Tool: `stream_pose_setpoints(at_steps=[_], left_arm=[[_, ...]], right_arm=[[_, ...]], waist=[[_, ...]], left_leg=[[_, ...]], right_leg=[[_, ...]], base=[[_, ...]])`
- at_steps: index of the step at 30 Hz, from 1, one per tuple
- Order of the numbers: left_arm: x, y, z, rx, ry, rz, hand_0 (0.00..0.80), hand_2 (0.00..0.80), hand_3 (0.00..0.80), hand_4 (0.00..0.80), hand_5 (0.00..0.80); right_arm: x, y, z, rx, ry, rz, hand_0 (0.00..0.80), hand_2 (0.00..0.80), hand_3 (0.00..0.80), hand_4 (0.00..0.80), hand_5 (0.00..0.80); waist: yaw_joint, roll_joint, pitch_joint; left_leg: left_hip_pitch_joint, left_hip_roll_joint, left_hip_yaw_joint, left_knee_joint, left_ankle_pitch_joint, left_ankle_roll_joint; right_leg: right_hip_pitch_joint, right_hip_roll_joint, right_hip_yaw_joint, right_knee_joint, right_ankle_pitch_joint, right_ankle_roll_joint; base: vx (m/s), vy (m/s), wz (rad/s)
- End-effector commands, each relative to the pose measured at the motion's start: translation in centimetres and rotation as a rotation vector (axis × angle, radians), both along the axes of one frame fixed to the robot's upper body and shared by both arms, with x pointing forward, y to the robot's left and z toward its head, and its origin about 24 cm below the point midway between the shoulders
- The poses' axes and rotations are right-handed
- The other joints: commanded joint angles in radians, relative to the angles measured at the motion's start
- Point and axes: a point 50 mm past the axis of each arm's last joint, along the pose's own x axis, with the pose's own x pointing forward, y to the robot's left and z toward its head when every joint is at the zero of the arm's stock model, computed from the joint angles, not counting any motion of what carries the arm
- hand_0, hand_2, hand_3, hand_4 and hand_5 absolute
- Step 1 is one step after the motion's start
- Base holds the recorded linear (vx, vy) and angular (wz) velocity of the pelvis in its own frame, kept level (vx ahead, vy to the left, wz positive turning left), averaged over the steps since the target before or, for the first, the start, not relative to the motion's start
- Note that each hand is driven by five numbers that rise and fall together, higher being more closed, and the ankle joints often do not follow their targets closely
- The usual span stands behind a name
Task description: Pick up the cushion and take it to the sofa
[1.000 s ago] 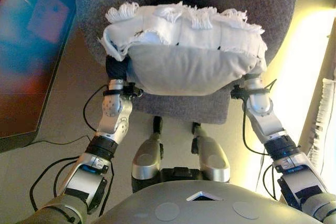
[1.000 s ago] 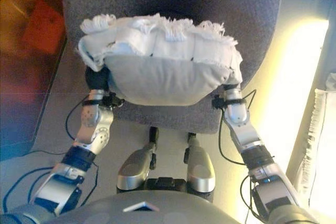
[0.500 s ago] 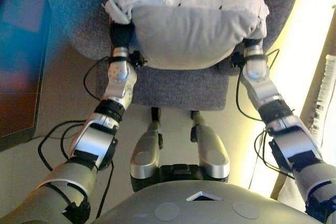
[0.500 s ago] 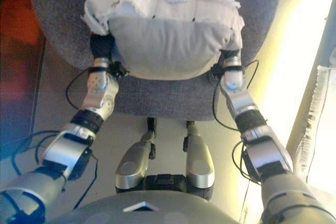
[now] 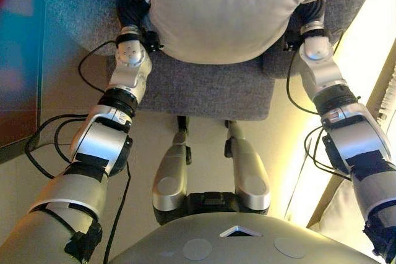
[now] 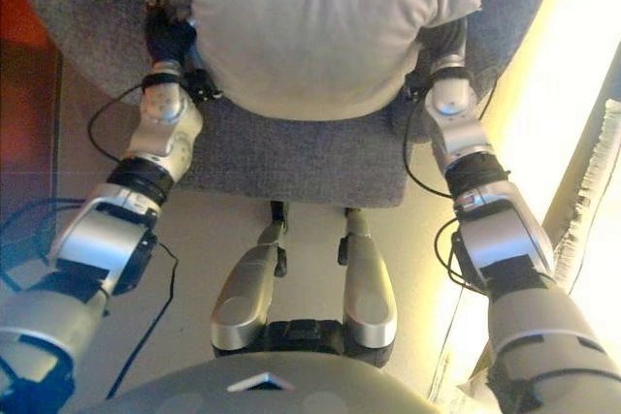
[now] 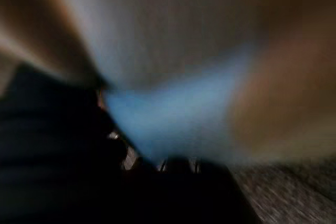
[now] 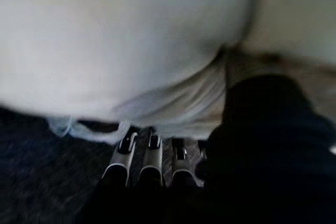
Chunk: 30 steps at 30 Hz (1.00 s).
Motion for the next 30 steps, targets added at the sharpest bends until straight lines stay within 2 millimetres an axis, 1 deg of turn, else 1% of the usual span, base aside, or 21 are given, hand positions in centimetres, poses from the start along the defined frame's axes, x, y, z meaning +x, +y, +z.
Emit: stream_pose_setpoints(at_steps=[1,2,4,5,6,7,8,9,10,11,12,14,15,17,18,20,24,25,27,29,30], left_arm=[[-0.9,2.3,-4.2,-0.088,0.167,0.103,0.0,0.0,0.0,0.0,0.0],[-1.7,3.7,-4.9,-0.078,0.165,0.201,0.0,0.0,0.0,0.0,0.0],[-4.0,7.6,-7.2,-0.108,0.239,0.521,0.0,0.0,0.0,0.0,0.0],[-4.7,8.5,-7.9,-0.122,0.262,0.575,0.0,0.0,0.0,0.0,0.0],[-6.4,10.0,-9.9,-0.148,0.339,0.683,0.0,0.0,0.0,0.0,0.0],[-7.9,10.8,-11.7,-0.171,0.402,0.762,0.0,0.0,0.0,0.0,0.0],[-9.0,11.3,-12.9,-0.182,0.454,0.813,0.0,0.0,0.0,0.0,0.0],[-10.7,12.0,-14.7,-0.188,0.538,0.874,0.0,0.0,0.0,0.0,0.0],[-11.9,12.3,-15.9,-0.2,0.602,0.914,0.0,0.0,0.0,0.0,0.0],[-13.8,12.6,-17.7,-0.209,0.686,0.958,0.0,0.0,0.0,0.0,0.0],[-13.8,12.6,-17.8,-0.209,0.687,0.958,0.0,0.0,0.0,0.0,0.0],[-16.7,12.4,-20.3,-0.232,0.802,1.007,0.0,0.0,0.0,0.0,0.0],[-17.3,12.3,-20.8,-0.234,0.825,1.007,0.0,0.0,0.0,0.0,0.0],[-19.2,11.7,-22.4,-0.224,0.899,0.994,0.0,0.0,0.0,0.0,0.0],[-19.7,11.5,-22.8,-0.226,0.918,0.989,0.0,0.0,0.0,0.0,0.0],[-21.6,11.3,-24.1,-0.275,0.968,0.963,0.0,0.0,0.0,0.0,0.0],[-23.6,10.4,-25.9,-0.277,1.074,0.845,0.0,0.0,0.0,0.0,0.0],[-24.2,10.1,-26.4,-0.291,1.109,0.799,0.0,0.0,0.0,0.0,0.0],[-25.6,9.2,-27.8,-0.327,1.211,0.64,0.0,0.0,0.0,0.0,0.0],[-25.6,7.5,-28.4,-0.303,1.22,0.445,0.0,0.0,0.0,0.0,0.0],[-25.6,7.0,-28.6,-0.309,1.23,0.388,0.0,0.0,0.0,0.0,0.0]], right_arm=[[-0.4,-1.5,-1.0,0.053,0.028,-0.071,0.0,0.0,0.0,0.0,0.0],[-0.8,-2.2,-1.1,0.078,0.02,-0.094,0.0,0.0,0.0,0.0,0.0],[-1.5,-3.5,-1.9,0.101,0.017,-0.138,0.0,0.0,0.0,0.0,0.0],[-1.7,-3.7,-2.3,0.109,0.018,-0.151,0.0,0.0,0.0,0.0,0.0],[-2.3,-4.2,-3.2,0.132,0.022,-0.181,0.0,0.0,0.0,0.0,0.0],[-2.7,-4.6,-3.8,0.162,0.022,-0.209,0.0,0.0,0.0,0.0,0.0],[-3.0,-4.9,-4.2,0.18,0.024,-0.229,0.0,0.0,0.0,0.0,0.0],[-3.4,-5.5,-4.5,0.205,0.024,-0.258,0.0,0.0,0.0,0.0,0.0],[-3.6,-6.0,-4.7,0.225,0.024,-0.277,0.0,0.0,0.0,0.0,0.0],[-4.0,-6.8,-4.8,0.252,0.017,-0.302,0.0,0.0,0.0,0.0,0.0],[-4.0,-6.8,-4.8,0.252,0.018,-0.302,0.0,0.0,0.0,0.0,0.0],[-4.5,-8.0,-4.4,0.281,-0.002,-0.338,0.0,0.0,0.0,0.0,0.0],[-4.6,-8.2,-4.3,0.286,-0.009,-0.346,0.0,0.0,0.0,0.0,0.0],[-5.2,-9.4,-3.8,0.301,-0.031,-0.373,0.0,0.0,0.0,0.0,0.0],[-5.4,-9.6,-3.8,0.304,-0.035,-0.381,0.0,0.0,0.0,0.0,0.0],[-6.1,-10.5,-3.9,0.316,-0.045,-0.404,0.0,0.0,0.0,0.0,0.0],[-6.7,-11.2,-4.0,0.323,-0.06,-0.425,0.0,0.0,0.0,0.0,0.0],[-6.8,-11.3,-4.0,0.323,-0.065,-0.427,0.0,0.0,0.0,0.0,0.0],[-6.9,-11.3,-4.0,0.322,-0.066,-0.432,0.0,0.0,0.0,0.0,0.0],[-7.0,-11.4,-3.7,0.324,-0.069,-0.432,0.0,0.0,0.0,0.0,0.0],[-7.1,-11.5,-3.8,0.32,-0.068,-0.435,0.0,0.0,0.0,0.0,0.0]], waist=[[-0.002,0.011,0.045],[0.001,0.013,0.045],[0.01,0.019,0.045],[0.013,0.019,0.045],[0.019,0.019,0.045],[0.025,0.019,0.045],[0.028,0.019,0.045],[0.032,0.02,0.045],[0.034,0.021,0.045],[0.036,0.022,0.045],[0.036,0.023,0.045],[0.039,0.029,0.045],[0.04,0.031,0.045],[0.041,0.04,0.045],[0.042,0.042,0.045],[0.046,0.049,0.045],[0.053,0.054,0.036],[0.055,0.055,0.032],[0.055,0.054,0.019],[0.051,0.051,0.008],[0.051,0.051,0.004]], left_leg=[[-0.111,-0.041,0.004,0.054,-0.014,-0.014],[-0.112,-0.043,0.004,0.055,-0.013,-0.016],[-0.113,-0.046,0.002,0.06,-0.015,-0.016],[-0.113,-0.046,0.001,0.062,-0.017,-0.017],[-0.112,-0.048,-0.002,0.068,-0.021,-0.016],[-0.113,-0.05,-0.007,0.071,-0.023,-0.016],[-0.111,-0.05,-0.01,0.073,-0.025,-0.015],[-0.109,-0.05,-0.012,0.074,-0.027,-0.015],[-0.106,-0.05,-0.014,0.075,-0.028,-0.014],[-0.102,-0.05,-0.015,0.075,-0.029,-0.014],[-0.1,-0.05,-0.015,0.075,-0.03,-0.014],[-0.092,-0.052,-0.018,0.072,-0.031,-0.014],[-0.089,-0.052,-0.017,0.071,-0.031,-0.014],[-0.083,-0.056,-0.018,0.069,-0.032,-0.013],[-0.079,-0.057,-0.018,0.069,-0.032,-0.013],[-0.065,-0.061,-0.02,0.066,-0.035,-0.012],[-0.044,-0.065,-0.019,0.057,-0.036,-0.009],[-0.041,-0.065,-0.019,0.055,-0.037,-0.008],[-0.029,-0.062,-0.015,0.053,-0.04,-0.009],[-0.016,-0.06,-0.012,0.049,-0.042,-0.007],[-0.01,-0.059,-0.01,0.048,-0.044,-0.007]], right_leg=[[-0.074,-0.043,-0.012,0.133,-0.108,0.099],[-0.076,-0.047,-0.018,0.133,-0.107,0.098],[-0.077,-0.052,-0.028,0.137,-0.113,0.096],[-0.076,-0.054,-0.031,0.139,-0.116,0.095],[-0.073,-0.057,-0.037,0.142,-0.121,0.093],[-0.072,-0.059,-0.042,0.144,-0.122,0.092],[-0.069,-0.062,-0.046,0.145,-0.125,0.092],[-0.066,-0.065,-0.051,0.146,-0.128,0.091],[-0.064,-0.066,-0.053,0.147,-0.129,0.09],[-0.061,-0.067,-0.055,0.149,-0.131,0.088],[-0.059,-0.067,-0.056,0.149,-0.131,0.088],[-0.053,-0.068,-0.056,0.148,-0.134,0.083],[-0.051,-0.068,-0.056,0.148,-0.134,0.083],[-0.048,-0.07,-0.055,0.147,-0.134,0.079],[-0.044,-0.071,-0.055,0.146,-0.134,0.078],[-0.028,-0.074,-0.057,0.143,-0.135,0.078],[-0.007,-0.08,-0.067,0.134,-0.133,0.079],[-0.003,-0.08,-0.069,0.132,-0.133,0.08],[0.008,-0.08,-0.071,0.131,-0.134,0.08],[0.019,-0.078,-0.07,0.125,-0.131,0.08],[0.024,-0.077,-0.07,0.123,-0.131,0.08]], base=[[-0.005,-0.022,0.13],[-0.001,-0.016,0.13],[0.001,-0.002,0.1],[0.003,-0.008,0.04],[0.006,-0.032,0.01],[0.004,-0.043,0.0],[0.001,-0.038,0.01],[-0.002,-0.018,0.04],[0.003,0.001,0.08],[0.004,0.008,0.12],[0.009,0.016,0.14],[0.002,0.05,0.15],[-0.014,0.086,0.13],[-0.027,0.077,0.1],[-0.018,0.054,0.06],[-0.004,0.031,0.04],[0.002,-0.001,0.01],[0.016,0.004,0.08],[0.03,-0.002,0.08],[0.036,-0.008,0.0],[0.0,0.0,0.0]])
